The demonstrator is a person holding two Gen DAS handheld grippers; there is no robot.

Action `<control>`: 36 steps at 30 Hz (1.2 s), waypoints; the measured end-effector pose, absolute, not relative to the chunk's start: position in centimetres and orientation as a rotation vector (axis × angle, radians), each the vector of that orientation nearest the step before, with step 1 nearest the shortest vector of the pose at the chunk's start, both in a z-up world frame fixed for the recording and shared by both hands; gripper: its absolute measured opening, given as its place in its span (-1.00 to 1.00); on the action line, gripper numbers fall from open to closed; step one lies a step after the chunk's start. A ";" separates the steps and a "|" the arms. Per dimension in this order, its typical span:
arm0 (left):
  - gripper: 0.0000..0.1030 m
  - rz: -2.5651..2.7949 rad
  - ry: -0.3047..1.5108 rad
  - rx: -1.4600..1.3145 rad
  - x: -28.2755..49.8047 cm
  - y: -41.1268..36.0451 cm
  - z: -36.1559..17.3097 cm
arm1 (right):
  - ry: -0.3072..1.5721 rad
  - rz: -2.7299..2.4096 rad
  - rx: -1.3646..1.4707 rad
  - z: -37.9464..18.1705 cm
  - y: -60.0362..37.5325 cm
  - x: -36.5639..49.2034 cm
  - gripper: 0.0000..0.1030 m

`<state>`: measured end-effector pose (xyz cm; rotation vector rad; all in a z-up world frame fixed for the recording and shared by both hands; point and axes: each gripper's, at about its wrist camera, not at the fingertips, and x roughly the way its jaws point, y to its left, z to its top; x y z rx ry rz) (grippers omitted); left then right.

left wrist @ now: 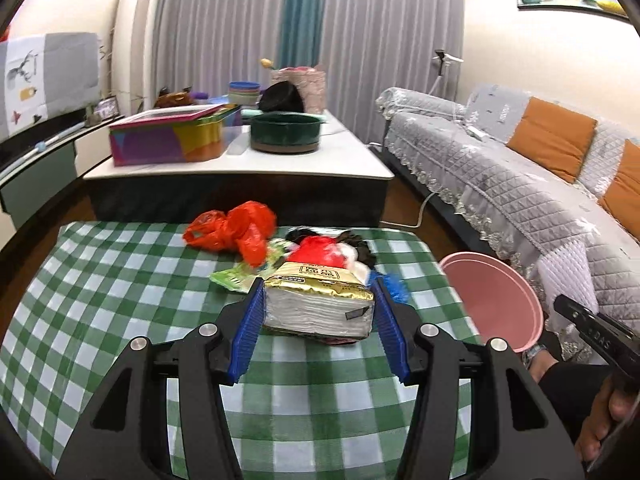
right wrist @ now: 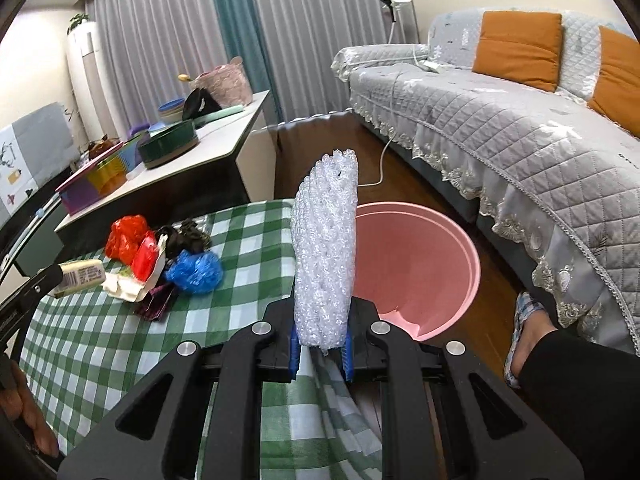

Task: Collect trash
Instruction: 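Carry the foam mesh and tissue pack over the pink bin and release both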

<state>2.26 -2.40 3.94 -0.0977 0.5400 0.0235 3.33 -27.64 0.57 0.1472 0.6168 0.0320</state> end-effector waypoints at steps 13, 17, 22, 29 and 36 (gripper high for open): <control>0.01 -0.121 0.543 -0.087 4.7 -7.3 5.4 | 0.606 -0.030 0.175 0.7 -30.4 4.4 -0.68; 0.01 -0.167 0.548 -0.094 5.9 -8.9 5.2 | 0.607 -0.062 0.177 0.5 -31.6 5.1 -0.69; 0.01 -0.238 0.561 -0.107 8.0 -11.1 4.9 | 0.615 -0.098 0.198 0.1 -33.2 6.4 -0.69; 0.01 -0.337 0.581 -0.112 10.7 -14.4 4.3 | 0.630 -0.116 0.180 -0.3 -34.3 8.0 -0.68; 0.01 -0.400 0.614 -0.094 13.3 -17.1 3.1 | 0.646 -0.110 0.163 -0.9 -34.3 9.3 -0.68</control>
